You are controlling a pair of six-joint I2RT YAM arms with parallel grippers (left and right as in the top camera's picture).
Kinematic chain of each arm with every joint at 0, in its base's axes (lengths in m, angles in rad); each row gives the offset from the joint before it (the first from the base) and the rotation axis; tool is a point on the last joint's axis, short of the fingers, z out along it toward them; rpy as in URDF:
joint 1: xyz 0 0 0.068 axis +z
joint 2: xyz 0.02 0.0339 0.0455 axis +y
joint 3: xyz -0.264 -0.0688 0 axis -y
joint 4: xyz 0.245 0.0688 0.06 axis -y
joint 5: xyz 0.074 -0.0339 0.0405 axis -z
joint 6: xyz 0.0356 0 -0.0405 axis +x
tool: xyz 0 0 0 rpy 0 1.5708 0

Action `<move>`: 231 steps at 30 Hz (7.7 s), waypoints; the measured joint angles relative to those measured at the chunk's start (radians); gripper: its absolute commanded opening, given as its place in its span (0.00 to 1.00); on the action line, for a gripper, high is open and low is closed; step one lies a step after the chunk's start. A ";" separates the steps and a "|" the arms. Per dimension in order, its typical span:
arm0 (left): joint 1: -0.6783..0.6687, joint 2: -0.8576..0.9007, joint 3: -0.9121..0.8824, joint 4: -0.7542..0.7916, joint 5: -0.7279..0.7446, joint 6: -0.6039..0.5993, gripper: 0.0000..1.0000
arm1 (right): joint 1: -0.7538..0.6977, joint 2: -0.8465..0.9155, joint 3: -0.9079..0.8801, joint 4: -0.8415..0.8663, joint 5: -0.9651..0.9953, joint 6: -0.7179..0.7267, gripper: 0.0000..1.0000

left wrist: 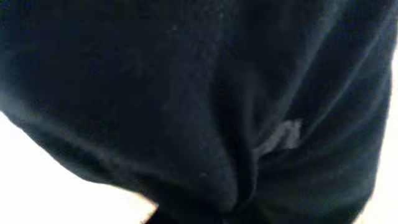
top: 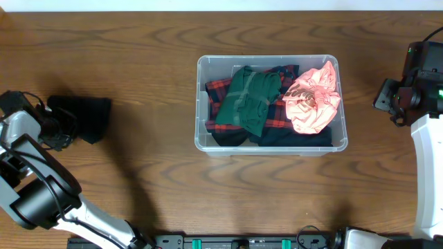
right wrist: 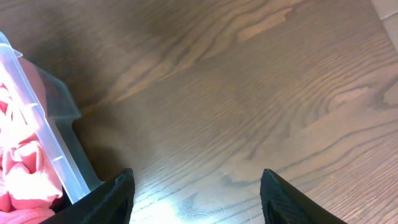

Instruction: Pack container

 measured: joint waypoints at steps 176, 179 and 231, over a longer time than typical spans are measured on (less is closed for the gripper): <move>-0.896 -0.193 0.137 -0.040 -0.343 0.317 0.98 | 0.071 0.399 0.001 0.449 -0.528 -0.404 0.23; -0.895 -0.193 0.137 -0.032 -0.347 0.350 0.98 | 0.071 0.400 0.001 0.471 -0.533 -0.405 0.27; -0.728 -1.536 -0.362 -0.352 -0.262 0.297 0.98 | 0.073 -0.888 -0.676 0.210 -0.280 -0.142 0.99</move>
